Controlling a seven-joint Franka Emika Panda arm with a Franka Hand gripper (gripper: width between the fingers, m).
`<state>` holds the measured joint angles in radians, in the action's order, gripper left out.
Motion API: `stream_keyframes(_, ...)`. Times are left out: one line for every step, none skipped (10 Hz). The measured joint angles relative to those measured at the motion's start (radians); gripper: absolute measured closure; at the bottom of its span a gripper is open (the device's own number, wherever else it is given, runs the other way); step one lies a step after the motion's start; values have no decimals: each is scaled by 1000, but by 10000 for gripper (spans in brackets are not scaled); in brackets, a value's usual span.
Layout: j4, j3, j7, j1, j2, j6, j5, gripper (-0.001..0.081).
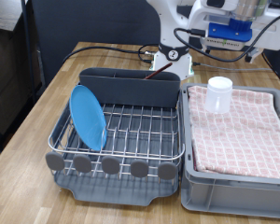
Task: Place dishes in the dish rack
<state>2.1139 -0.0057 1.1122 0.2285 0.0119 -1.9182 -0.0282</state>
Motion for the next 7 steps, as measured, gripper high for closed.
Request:
stream_keyframes(30, 3, 5, 0, -3, -36, 25, 3)
stream_keyframes(62, 10, 4, 0, -3, -94, 28, 3)
stream_keyframes(84, 17, 4, 0, -2, -142, 28, 3)
stream_keyframes(81, 16, 4, 0, -2, -127, 28, 3)
stream_keyframes(80, 13, 4, 0, -4, -111, 60, 3)
stream_keyframes(82, 8, 3, -1, -11, -103, 96, 3)
stream_keyframes(86, 5, -1, -1, -25, -103, 113, 3)
